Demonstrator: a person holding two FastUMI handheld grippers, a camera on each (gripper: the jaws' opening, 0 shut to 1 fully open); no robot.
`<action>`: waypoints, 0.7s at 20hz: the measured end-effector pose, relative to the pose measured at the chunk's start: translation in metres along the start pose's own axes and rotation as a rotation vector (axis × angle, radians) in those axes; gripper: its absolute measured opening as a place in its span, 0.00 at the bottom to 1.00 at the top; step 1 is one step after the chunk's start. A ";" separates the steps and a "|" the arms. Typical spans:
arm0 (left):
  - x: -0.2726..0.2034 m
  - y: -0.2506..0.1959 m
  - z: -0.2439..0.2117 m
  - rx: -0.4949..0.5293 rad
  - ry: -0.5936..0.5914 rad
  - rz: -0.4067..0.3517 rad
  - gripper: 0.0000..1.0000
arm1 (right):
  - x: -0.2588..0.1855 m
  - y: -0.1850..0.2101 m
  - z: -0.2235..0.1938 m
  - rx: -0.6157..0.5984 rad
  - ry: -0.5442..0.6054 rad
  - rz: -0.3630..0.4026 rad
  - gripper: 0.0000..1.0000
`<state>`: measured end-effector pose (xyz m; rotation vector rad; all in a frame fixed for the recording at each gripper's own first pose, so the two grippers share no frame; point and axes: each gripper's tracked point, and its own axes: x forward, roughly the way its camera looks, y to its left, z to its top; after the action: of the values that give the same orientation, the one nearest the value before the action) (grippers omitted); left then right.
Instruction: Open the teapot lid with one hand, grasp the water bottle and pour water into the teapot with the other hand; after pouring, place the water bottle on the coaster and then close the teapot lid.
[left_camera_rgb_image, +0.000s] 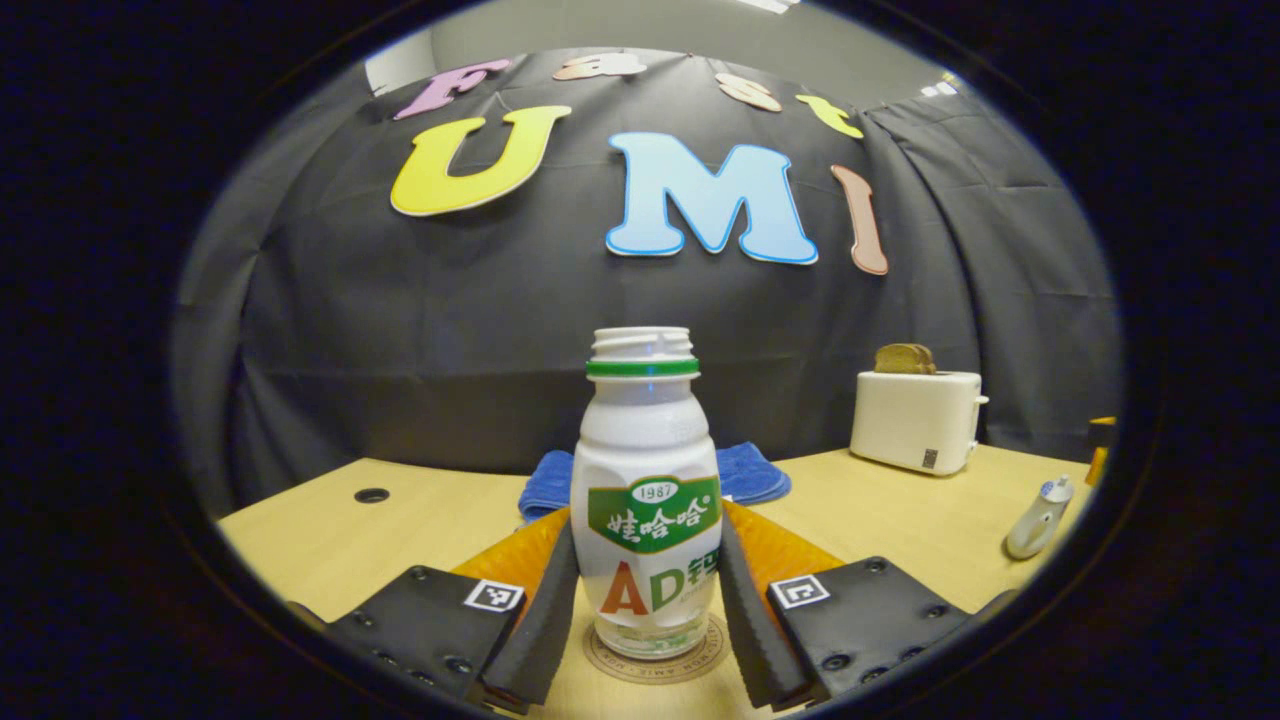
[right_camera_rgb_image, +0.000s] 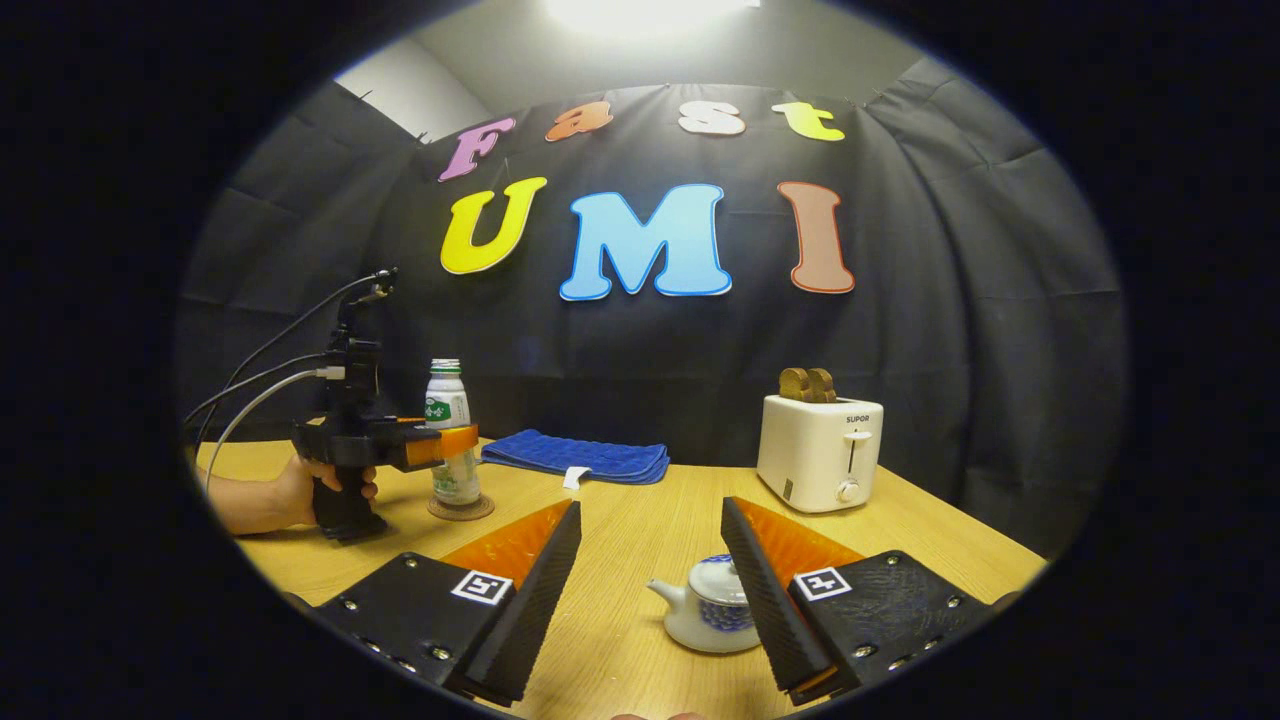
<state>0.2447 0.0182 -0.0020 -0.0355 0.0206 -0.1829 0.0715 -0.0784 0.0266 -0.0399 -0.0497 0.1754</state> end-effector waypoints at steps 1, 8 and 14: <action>0.000 0.001 -0.001 0.018 0.006 0.007 0.80 | 0.000 0.001 0.000 0.003 0.002 0.001 0.87; 0.001 0.000 -0.007 0.043 0.023 0.024 0.82 | 0.002 0.004 -0.005 -0.008 0.021 0.010 0.87; -0.016 -0.011 0.007 0.048 -0.021 -0.006 1.00 | 0.001 0.002 -0.001 0.005 0.001 0.009 0.87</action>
<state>0.2271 0.0105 0.0057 0.0103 -0.0051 -0.1890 0.0719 -0.0759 0.0257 -0.0356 -0.0485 0.1840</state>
